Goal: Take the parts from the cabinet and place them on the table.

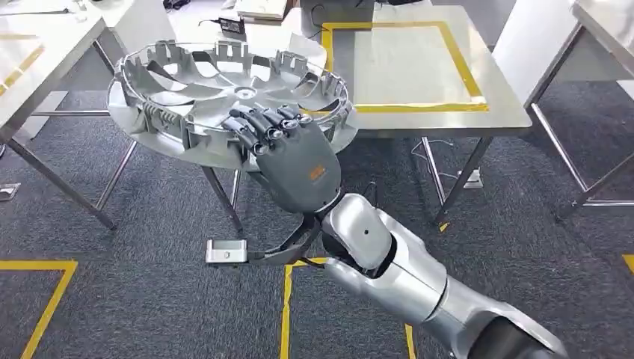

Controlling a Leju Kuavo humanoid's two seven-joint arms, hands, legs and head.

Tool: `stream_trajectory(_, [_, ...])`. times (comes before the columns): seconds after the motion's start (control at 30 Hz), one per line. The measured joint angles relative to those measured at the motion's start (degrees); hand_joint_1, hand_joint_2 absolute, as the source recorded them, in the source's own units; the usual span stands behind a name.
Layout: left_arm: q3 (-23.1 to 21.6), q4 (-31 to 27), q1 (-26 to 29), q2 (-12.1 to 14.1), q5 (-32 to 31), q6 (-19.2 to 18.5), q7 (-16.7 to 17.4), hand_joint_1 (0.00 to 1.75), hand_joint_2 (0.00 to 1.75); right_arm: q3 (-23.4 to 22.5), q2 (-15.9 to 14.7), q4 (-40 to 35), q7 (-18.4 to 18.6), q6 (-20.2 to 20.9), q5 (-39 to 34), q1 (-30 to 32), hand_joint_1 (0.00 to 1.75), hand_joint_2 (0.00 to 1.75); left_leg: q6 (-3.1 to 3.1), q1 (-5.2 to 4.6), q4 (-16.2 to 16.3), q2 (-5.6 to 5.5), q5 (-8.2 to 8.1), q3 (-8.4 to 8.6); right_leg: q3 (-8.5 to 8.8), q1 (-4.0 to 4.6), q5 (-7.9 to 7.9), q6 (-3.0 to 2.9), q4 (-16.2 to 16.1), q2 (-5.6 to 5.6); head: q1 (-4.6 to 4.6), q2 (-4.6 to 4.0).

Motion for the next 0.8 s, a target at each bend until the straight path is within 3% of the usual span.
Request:
stream_trajectory(0.07, [0.0,0.0,0.02,0.07,-0.13,-0.07,0.22,0.0,1.75,-0.04,-0.33,-0.02,-0.09,0.64,-0.46,0.0,1.75,1.75,-0.5,0.4,7.24,0.06,-2.26,-3.81,0.01,-0.04,-0.12,-0.1,0.04,0.0,0.02,0.0])
stream_trajectory(0.1, [0.0,0.0,0.03,0.07,-0.22,-0.13,0.31,0.0,1.75,-0.15,-0.35,-0.02,-0.07,1.22,-0.81,-0.08,1.75,1.75,-0.63,0.56,7.53,0.09,-1.54,-4.17,0.08,-0.12,-0.18,-0.02,0.05,0.0,0.07,0.0])
stream_trajectory(0.13, [0.0,-0.02,0.01,0.07,-0.28,-0.13,0.35,0.0,1.75,-0.31,-0.35,-0.02,0.02,1.62,-1.03,-0.23,1.75,1.75,-0.77,0.73,5.28,0.1,0.46,-3.15,0.21,-0.27,-0.3,0.16,0.08,0.03,0.07,0.0])
stream_trajectory(0.2, [0.0,-0.04,-0.09,0.07,-0.42,-0.13,0.5,0.0,1.75,-0.46,-0.35,-0.02,0.04,2.23,-1.53,-0.75,1.75,1.75,-1.1,1.06,-4.2,0.28,5.55,1.55,0.63,-0.66,-0.67,0.77,0.27,0.04,0.07,0.0])
stream_trajectory(0.23, [0.0,-0.02,-0.15,0.02,-0.42,-0.13,0.48,0.0,1.75,-0.48,-0.35,-0.02,0.04,2.4,-1.83,-1.22,1.75,1.75,-1.34,1.18,-7.67,0.53,5.67,3.08,0.71,-0.67,-0.91,1.21,0.34,0.0,0.06,0.0])
stream_trajectory(0.27, [0.0,0.0,-0.3,-0.05,-0.41,-0.13,0.5,0.0,1.75,-0.5,-0.35,0.0,0.07,2.51,-2.01,-1.96,1.75,1.75,-0.7,0.55,-8.76,0.35,4.98,3.88,0.41,-0.37,-0.99,1.76,0.64,0.17,-0.18,0.0])
stream_trajectory(0.3, [0.0,0.0,-0.38,-0.04,-0.42,-0.13,0.5,0.0,1.75,-0.5,-0.35,0.0,0.07,2.58,-2.12,-2.48,1.75,1.75,0.08,0.59,-8.43,0.34,5.01,3.63,0.42,-0.29,-0.8,2.1,0.33,0.14,-0.06,0.0])
stream_trajectory(0.37, [0.0,0.0,-0.29,-0.04,-0.42,-0.13,0.52,0.0,1.75,-0.5,-0.35,0.0,0.18,2.58,-2.45,-2.97,1.75,1.75,0.94,0.49,-8.35,0.19,4.83,3.6,0.85,-0.29,-0.72,2.73,-0.24,0.05,-0.09,0.0])
stream_trajectory(0.43, [0.0,-0.02,-0.27,-0.04,-0.42,-0.13,0.5,0.0,1.75,-0.5,-0.35,0.0,0.22,2.56,-2.56,-3.14,1.75,1.75,2.09,0.72,-8.77,0.1,4.96,4.07,0.46,-0.49,-1.6,3.41,1.03,0.03,-0.06,0.0])
stream_trajectory(0.47, [0.0,-0.02,-0.31,-0.02,-0.42,-0.13,0.48,0.0,1.75,-0.5,-0.35,0.0,0.24,2.56,-2.66,-3.23,1.75,1.75,2.5,0.69,-8.77,0.09,4.84,4.11,-1.09,-0.42,-3.21,3.39,3.95,0.03,0.0,0.0])
stream_trajectory(0.53, [0.0,-0.04,-0.35,0.02,-0.41,-0.13,0.48,0.0,1.75,-0.5,-0.35,0.09,0.22,2.45,-2.8,-3.13,1.75,1.75,2.98,0.43,-8.76,0.05,4.62,4.16,-5.97,-0.2,-6.63,3.32,12.77,0.09,0.02,0.0])
stream_trajectory(0.57, [0.0,-0.04,-0.33,0.02,-0.39,-0.13,0.48,0.0,1.75,-0.5,-0.35,0.17,0.24,2.38,-2.8,-3.05,1.75,1.75,3.14,0.22,-8.72,0.02,4.52,4.22,-8.09,-0.15,-7.35,3.22,16.19,0.09,0.0,0.0])
stream_trajectory(0.6, [0.0,-0.04,-0.29,0.02,-0.39,-0.13,0.48,0.0,1.75,-0.5,-0.35,0.2,0.24,2.34,-2.8,-2.94,1.75,1.75,3.31,0.01,-8.7,-0.03,4.37,4.39,-9.15,-0.07,-6.84,3.04,17.4,0.08,0.0,0.0])
stream_trajectory(0.63, [0.0,-0.02,-0.2,0.02,-0.39,-0.13,0.48,0.0,1.75,-0.5,-0.35,0.22,0.26,2.32,-2.78,-2.79,1.75,1.75,3.45,-0.2,-8.7,-0.09,4.19,4.69,-8.76,0.13,-4.83,2.67,15.67,0.09,0.0,0.0])
stream_trajectory(0.67, [0.0,-0.02,-0.2,0.02,-0.37,-0.13,0.46,0.0,1.75,-0.5,-0.35,0.22,0.35,2.32,-2.78,-2.75,1.75,1.75,3.46,-0.41,-8.7,-0.24,3.96,5.03,-7.16,0.37,-2.08,2.18,11.67,0.11,0.0,0.0])
stream_trajectory(0.7, [0.0,-0.02,-0.23,0.0,-0.37,-0.13,0.41,0.0,1.75,-0.5,-0.35,0.2,0.44,2.32,-2.73,-2.77,1.75,1.75,3.46,-0.58,-8.7,-0.36,3.76,5.42,-4.81,0.71,0.77,1.5,6.41,0.16,0.0,0.0])
stream_trajectory(0.73, [0.0,-0.02,-0.24,-0.09,-0.37,-0.13,0.37,0.0,1.75,-0.5,-0.28,0.2,0.46,2.32,-2.6,-2.81,1.75,1.75,3.43,-0.64,-8.71,-0.42,3.53,5.67,-2.74,1.2,2.47,0.65,1.9,0.17,-0.02,0.0])
stream_trajectory(0.77, [0.0,0.04,-0.24,-0.4,-0.37,-0.13,0.37,0.0,1.75,-0.5,-0.18,0.2,0.44,2.32,-2.49,-2.87,1.75,1.75,3.09,-1.03,-8.63,-0.36,3.24,5.55,-1.96,1.36,1.19,0.07,0.58,0.06,-0.28,0.0])
stream_trajectory(0.8, [0.0,-0.06,-0.31,-0.2,-0.37,-0.13,0.37,0.0,1.75,-0.5,0.02,0.2,0.46,2.32,-2.43,-2.97,1.75,1.75,2.77,-0.72,-8.66,-0.46,3.16,5.46,-1.64,1.38,1.24,0.52,0.1,-0.07,-0.15,0.0])
